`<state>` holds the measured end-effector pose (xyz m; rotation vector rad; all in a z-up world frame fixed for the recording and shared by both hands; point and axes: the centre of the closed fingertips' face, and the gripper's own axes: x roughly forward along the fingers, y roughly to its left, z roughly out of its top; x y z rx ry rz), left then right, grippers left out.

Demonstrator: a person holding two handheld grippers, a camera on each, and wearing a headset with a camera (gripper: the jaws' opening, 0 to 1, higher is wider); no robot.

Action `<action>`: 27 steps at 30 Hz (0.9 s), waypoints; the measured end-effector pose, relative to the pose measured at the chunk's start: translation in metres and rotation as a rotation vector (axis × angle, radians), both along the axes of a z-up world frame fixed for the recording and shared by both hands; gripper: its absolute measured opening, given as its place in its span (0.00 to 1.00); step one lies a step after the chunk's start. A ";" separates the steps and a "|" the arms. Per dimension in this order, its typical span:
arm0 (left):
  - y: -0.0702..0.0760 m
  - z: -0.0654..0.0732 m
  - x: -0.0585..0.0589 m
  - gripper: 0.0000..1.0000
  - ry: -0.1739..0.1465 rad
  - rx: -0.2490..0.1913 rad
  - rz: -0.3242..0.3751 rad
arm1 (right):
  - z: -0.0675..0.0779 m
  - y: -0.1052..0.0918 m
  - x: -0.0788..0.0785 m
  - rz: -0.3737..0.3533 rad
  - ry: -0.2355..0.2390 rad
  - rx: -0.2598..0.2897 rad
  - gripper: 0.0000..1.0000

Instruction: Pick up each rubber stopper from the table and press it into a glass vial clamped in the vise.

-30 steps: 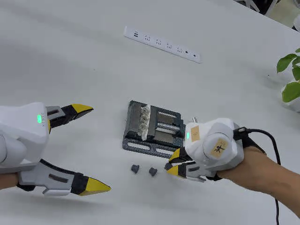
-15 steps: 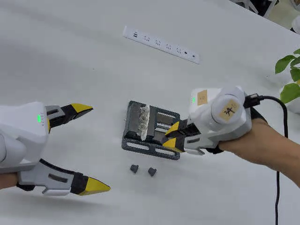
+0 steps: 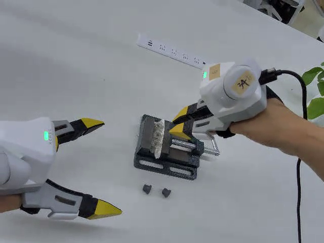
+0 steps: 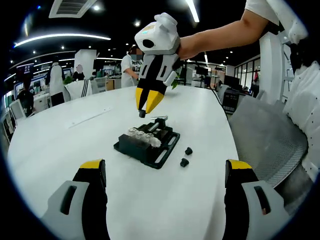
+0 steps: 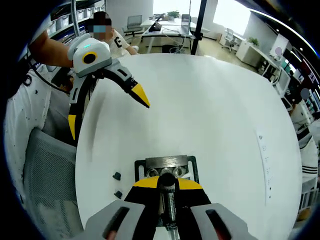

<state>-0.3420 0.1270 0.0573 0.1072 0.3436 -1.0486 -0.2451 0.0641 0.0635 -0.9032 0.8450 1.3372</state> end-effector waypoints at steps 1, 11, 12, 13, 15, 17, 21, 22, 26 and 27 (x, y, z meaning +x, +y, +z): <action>0.000 0.000 0.000 0.99 -0.001 0.000 0.001 | -0.001 0.001 0.002 0.000 0.001 0.000 0.07; 0.002 -0.001 0.004 0.99 0.000 -0.011 0.010 | -0.012 0.007 0.012 0.006 0.018 -0.018 0.07; 0.002 -0.001 0.005 0.99 -0.001 -0.011 0.011 | -0.015 0.006 0.014 0.003 0.023 -0.017 0.07; 0.002 -0.001 0.005 0.99 -0.001 -0.012 0.011 | -0.016 0.007 0.015 0.000 0.027 -0.016 0.07; 0.003 -0.001 0.006 0.99 -0.001 -0.014 0.013 | -0.017 0.008 0.015 -0.001 0.033 -0.017 0.07; 0.003 -0.001 0.006 0.99 -0.001 -0.017 0.015 | -0.019 0.008 0.015 0.002 0.035 -0.022 0.07; 0.003 -0.001 0.007 0.99 0.000 -0.019 0.017 | -0.023 0.010 0.016 0.001 0.042 -0.023 0.07; 0.003 -0.002 0.007 0.99 0.000 -0.018 0.017 | -0.024 0.008 0.015 0.001 0.044 -0.025 0.07; 0.004 -0.002 0.007 0.99 0.001 -0.021 0.020 | -0.026 0.008 0.014 0.003 0.047 -0.030 0.07; 0.004 -0.002 0.007 0.99 0.002 -0.021 0.021 | -0.026 0.008 0.014 0.002 0.049 -0.029 0.07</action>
